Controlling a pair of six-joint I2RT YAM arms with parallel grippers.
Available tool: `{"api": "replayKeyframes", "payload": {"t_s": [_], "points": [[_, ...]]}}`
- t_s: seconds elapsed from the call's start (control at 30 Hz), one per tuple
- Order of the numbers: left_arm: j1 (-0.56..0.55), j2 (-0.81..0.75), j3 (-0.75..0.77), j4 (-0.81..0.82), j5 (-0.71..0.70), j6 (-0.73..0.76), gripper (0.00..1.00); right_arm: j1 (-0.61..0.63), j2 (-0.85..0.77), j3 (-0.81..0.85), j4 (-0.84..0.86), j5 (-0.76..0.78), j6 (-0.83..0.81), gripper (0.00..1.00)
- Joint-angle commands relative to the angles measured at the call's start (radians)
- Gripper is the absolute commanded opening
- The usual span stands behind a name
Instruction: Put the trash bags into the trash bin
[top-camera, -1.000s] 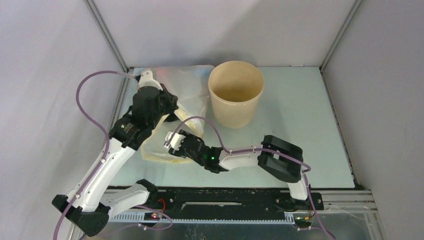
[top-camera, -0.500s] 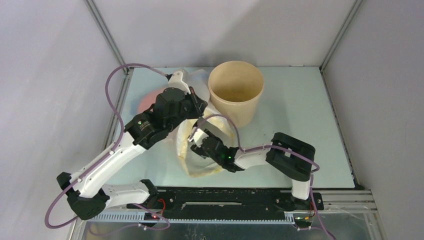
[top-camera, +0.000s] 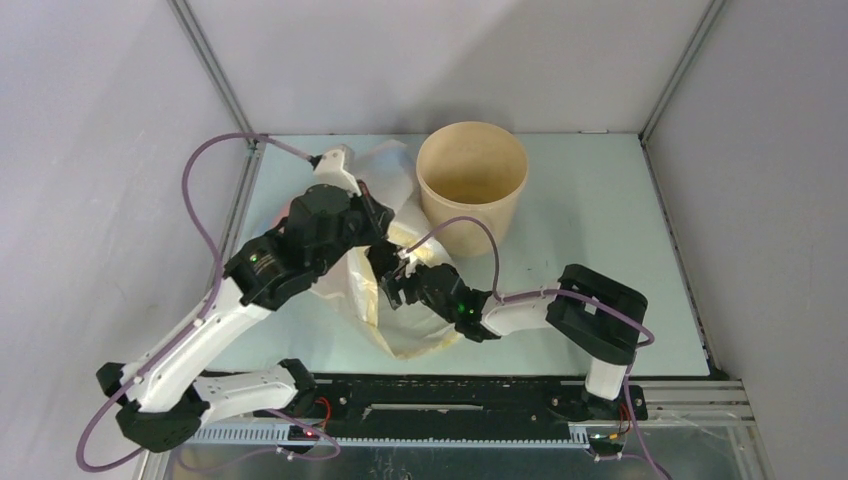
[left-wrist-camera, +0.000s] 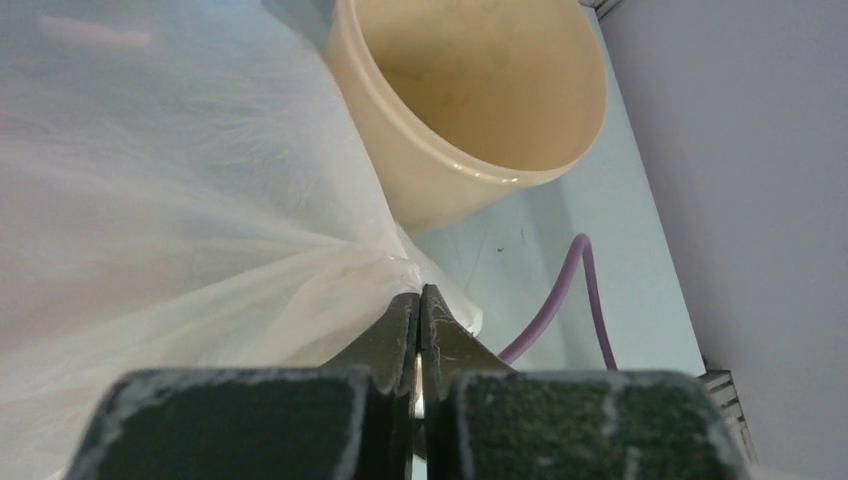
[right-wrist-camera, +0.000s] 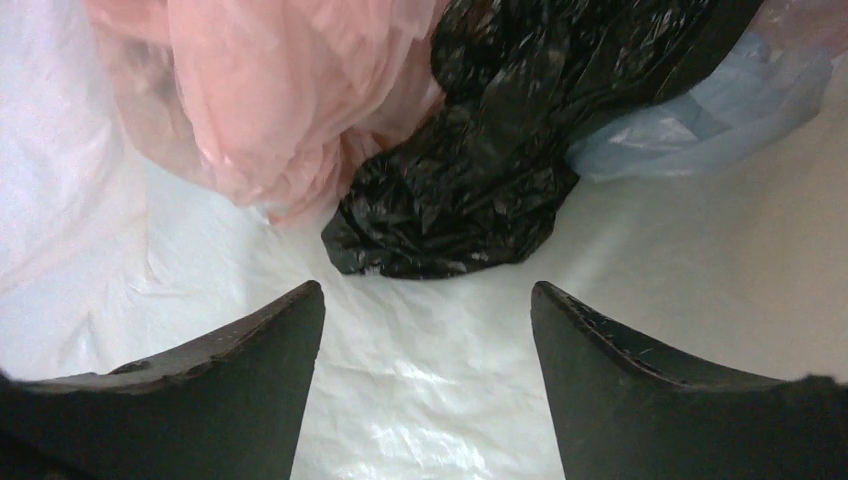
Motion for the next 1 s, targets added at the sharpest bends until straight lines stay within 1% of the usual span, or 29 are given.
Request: {"api": "replayKeyframes", "payload": {"t_s": [0.0, 0.07, 0.2, 0.47, 0.53, 0.57, 0.6, 0.7, 0.8, 0.9, 0.97], "points": [[-0.003, -0.083, -0.026, -0.095, -0.046, 0.028, 0.02, -0.016, 0.02, 0.004, 0.146, -0.006, 0.128, 0.8], [-0.004, -0.11, -0.051, -0.112, -0.05, 0.022, 0.02, -0.03, 0.026, 0.026, 0.13, 0.011, 0.153, 0.8], [-0.004, -0.14, -0.106, -0.109, -0.046, 0.008, 0.02, -0.041, 0.067, 0.097, 0.097, 0.032, 0.177, 0.76], [-0.003, -0.126, -0.128, -0.109, -0.054, 0.007, 0.02, -0.045, 0.191, 0.235, 0.035, 0.042, 0.24, 0.73], [-0.004, -0.12, -0.133, -0.109, -0.06, 0.009, 0.02, -0.048, 0.213, 0.25, 0.029, 0.051, 0.258, 0.69], [-0.004, -0.117, -0.135, -0.109, -0.065, 0.01, 0.02, -0.048, 0.22, 0.251, 0.031, 0.052, 0.266, 0.65], [-0.004, -0.115, -0.137, -0.109, -0.07, 0.011, 0.02, -0.05, 0.223, 0.25, 0.032, 0.048, 0.272, 0.59], [-0.004, -0.11, -0.147, -0.11, -0.1, 0.015, 0.03, -0.042, 0.221, 0.251, 0.02, 0.038, 0.269, 0.39], [-0.002, -0.101, -0.166, -0.102, -0.161, 0.016, 0.04, -0.013, 0.193, 0.248, -0.011, 0.069, 0.232, 0.24], [0.009, -0.071, -0.176, -0.106, -0.215, 0.018, 0.04, 0.033, 0.151, 0.229, -0.03, 0.113, 0.201, 0.0], [0.026, -0.055, -0.178, -0.102, -0.206, 0.019, 0.04, 0.066, 0.112, 0.2, -0.026, 0.155, 0.177, 0.0]]}}
